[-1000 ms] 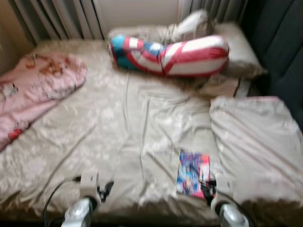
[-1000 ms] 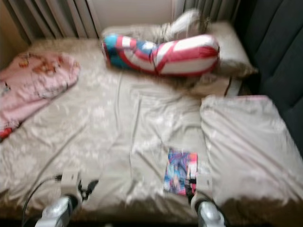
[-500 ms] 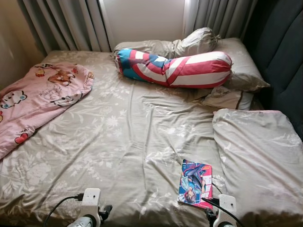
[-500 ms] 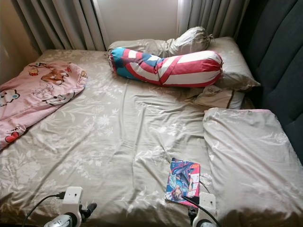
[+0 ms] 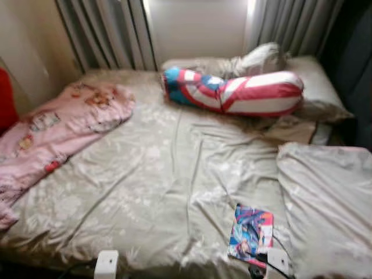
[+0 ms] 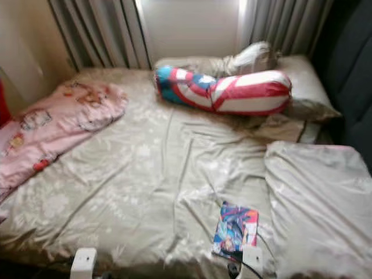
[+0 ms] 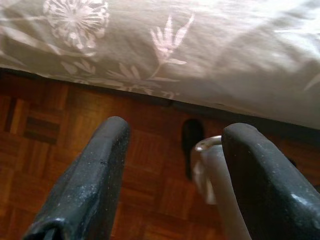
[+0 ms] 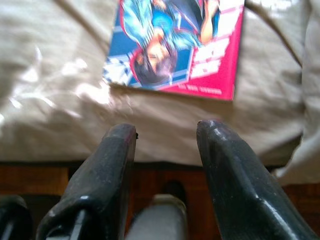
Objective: Clean up the room
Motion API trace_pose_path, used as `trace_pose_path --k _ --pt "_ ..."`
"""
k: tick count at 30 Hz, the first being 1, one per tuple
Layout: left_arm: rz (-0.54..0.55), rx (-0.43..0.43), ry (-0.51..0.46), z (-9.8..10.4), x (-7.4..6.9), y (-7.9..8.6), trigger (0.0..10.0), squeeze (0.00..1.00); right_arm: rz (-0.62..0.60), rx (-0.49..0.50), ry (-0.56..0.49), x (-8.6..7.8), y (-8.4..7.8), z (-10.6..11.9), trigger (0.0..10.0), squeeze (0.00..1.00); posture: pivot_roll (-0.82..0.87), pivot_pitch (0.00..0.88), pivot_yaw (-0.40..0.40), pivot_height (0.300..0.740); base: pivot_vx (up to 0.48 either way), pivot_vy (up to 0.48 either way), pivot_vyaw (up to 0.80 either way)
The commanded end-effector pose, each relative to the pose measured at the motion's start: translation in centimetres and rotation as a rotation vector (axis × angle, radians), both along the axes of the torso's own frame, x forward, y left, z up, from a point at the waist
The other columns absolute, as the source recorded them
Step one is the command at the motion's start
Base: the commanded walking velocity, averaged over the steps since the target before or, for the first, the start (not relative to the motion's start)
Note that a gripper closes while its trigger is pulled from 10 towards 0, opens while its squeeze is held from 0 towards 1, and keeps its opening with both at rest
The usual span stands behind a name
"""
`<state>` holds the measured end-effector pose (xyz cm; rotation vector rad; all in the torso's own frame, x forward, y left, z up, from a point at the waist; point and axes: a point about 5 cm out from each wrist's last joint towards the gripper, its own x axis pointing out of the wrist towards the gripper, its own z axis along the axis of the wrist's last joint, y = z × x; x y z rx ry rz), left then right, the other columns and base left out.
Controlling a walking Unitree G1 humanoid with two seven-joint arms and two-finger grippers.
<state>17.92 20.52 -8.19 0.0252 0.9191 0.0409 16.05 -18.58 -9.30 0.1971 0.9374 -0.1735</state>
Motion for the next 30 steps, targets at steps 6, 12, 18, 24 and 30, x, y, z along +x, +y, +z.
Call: trace_pose_path --k 6,12,18,24,30 --pt "0.002 0.023 0.006 0.11 -0.01 0.73 10.0 0.0 0.025 -0.002 0.016 -0.13 0.3 -0.12 10.0 0.0 -0.05 0.0 0.005 0.74 0.0 0.344 0.0" --pt "0.001 0.028 0.005 0.18 0.13 0.81 10.0 0.0 0.034 -0.007 0.011 -0.01 0.32 -0.06 10.0 0.0 -0.06 0.0 0.006 0.74 0.0 0.413 0.0" --pt "0.004 0.029 0.0 0.26 0.29 0.83 10.0 0.0 0.0 0.006 0.015 -0.04 0.26 -0.09 10.0 0.0 -0.06 0.001 0.005 0.74 0.0 0.48 0.0" --pt "0.005 0.029 -0.001 0.28 0.34 0.83 10.0 0.0 0.004 0.005 0.019 -0.07 0.23 -0.1 10.0 0.0 -0.06 0.009 0.002 0.74 0.0 0.48 0.0" --pt "0.01 0.028 -0.004 0.32 0.53 0.62 10.0 0.0 0.015 0.009 0.019 0.03 0.22 -0.07 10.0 0.0 -0.05 0.018 -0.002 0.74 0.0 0.48 0.0"
